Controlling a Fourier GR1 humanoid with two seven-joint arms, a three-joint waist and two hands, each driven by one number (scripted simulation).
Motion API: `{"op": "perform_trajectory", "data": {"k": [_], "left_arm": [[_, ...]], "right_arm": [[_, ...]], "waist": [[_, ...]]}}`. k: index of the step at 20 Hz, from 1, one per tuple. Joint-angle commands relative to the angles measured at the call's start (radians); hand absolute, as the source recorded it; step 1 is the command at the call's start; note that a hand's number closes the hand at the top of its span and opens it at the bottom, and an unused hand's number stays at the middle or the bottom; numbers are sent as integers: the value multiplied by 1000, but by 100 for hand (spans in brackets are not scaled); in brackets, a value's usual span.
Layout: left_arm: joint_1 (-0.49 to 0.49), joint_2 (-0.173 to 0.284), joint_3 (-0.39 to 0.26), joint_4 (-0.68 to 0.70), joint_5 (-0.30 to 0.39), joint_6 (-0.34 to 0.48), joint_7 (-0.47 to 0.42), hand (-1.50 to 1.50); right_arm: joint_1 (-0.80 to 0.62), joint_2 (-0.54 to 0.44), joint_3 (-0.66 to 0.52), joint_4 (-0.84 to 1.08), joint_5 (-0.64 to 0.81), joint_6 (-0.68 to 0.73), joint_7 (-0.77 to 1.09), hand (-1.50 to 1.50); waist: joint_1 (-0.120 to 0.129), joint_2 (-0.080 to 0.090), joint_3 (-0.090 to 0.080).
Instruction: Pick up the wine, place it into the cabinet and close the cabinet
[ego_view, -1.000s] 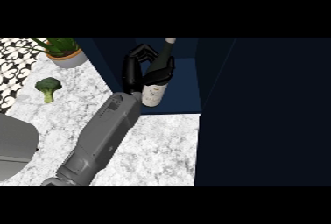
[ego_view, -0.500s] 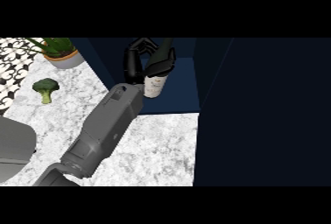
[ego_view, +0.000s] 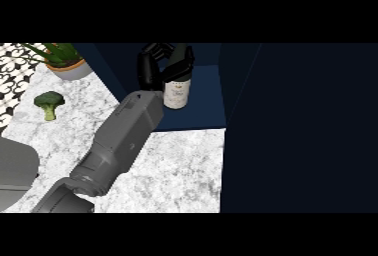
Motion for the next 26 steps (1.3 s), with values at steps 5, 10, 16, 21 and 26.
{"op": "perform_trajectory", "data": {"k": [5, 10, 16, 21, 26], "left_arm": [[-47, 29, 53, 87, 20, -48, -26, 150], [-41, 14, 57, 129, 14, -35, -79, 150], [3, 43, 44, 169, -5, -58, -96, -150], [-58, 14, 41, 195, -23, 29, -70, -150], [-5, 24, 16, 223, -58, 7, -89, -150]], "right_arm": [[18, 10, 17, -111, -36, -20, 32, -150], [49, -5, -2, -71, -43, 21, -15, -150], [-19, -10, -3, -73, -53, -12, 39, -150], [-17, 10, 8, -36, -19, -7, -12, -150], [-24, -1, -3, -32, -23, -7, 5, -150]], "waist": [[1, 4, -2], [-9, 9, -1], [0, 9, -3], [-9, 13, -2], [-3, 11, -2]]}}
